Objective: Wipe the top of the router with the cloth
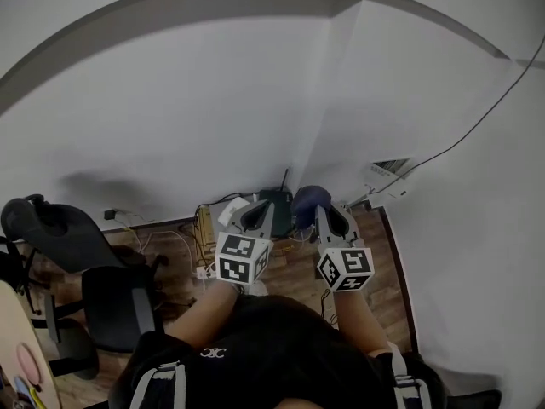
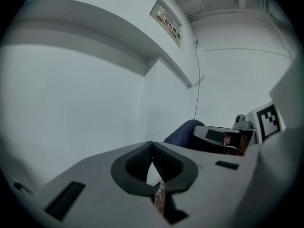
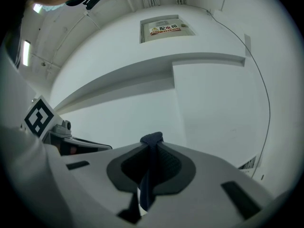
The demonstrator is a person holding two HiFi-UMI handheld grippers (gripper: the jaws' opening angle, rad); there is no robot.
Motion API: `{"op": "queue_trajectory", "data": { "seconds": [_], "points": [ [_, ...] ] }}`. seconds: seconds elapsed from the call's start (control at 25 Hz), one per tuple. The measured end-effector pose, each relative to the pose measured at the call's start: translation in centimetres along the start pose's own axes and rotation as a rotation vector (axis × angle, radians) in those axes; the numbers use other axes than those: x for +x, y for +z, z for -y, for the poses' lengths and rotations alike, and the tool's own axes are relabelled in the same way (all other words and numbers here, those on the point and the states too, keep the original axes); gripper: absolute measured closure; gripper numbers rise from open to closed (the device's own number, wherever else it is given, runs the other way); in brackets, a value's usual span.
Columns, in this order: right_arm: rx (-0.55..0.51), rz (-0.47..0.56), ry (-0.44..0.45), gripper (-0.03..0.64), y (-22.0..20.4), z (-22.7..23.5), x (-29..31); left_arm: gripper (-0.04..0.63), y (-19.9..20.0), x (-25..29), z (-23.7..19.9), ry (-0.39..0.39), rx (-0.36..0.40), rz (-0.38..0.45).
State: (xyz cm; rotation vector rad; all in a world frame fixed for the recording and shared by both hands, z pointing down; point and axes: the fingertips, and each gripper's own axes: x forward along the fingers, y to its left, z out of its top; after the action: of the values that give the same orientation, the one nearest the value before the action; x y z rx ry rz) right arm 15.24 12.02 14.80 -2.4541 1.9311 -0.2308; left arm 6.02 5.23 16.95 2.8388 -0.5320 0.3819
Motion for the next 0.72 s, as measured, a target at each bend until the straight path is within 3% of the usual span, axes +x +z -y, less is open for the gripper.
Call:
{"op": "queue_trajectory", "data": {
  "seconds": [0.4, 0.72],
  "points": [
    [0.06, -0.101, 0.035, 0.611, -2.8, 4.0, 6.9, 0.595, -1.0, 6.3, -4.0, 0.059, -0.04, -0.087],
    [0.011, -0.227, 0.212, 0.611, -5.3, 6.3, 11.8, 0.595, -1.9, 9.0, -6.6, 0.229, -0.135, -0.098]
  ]
}}
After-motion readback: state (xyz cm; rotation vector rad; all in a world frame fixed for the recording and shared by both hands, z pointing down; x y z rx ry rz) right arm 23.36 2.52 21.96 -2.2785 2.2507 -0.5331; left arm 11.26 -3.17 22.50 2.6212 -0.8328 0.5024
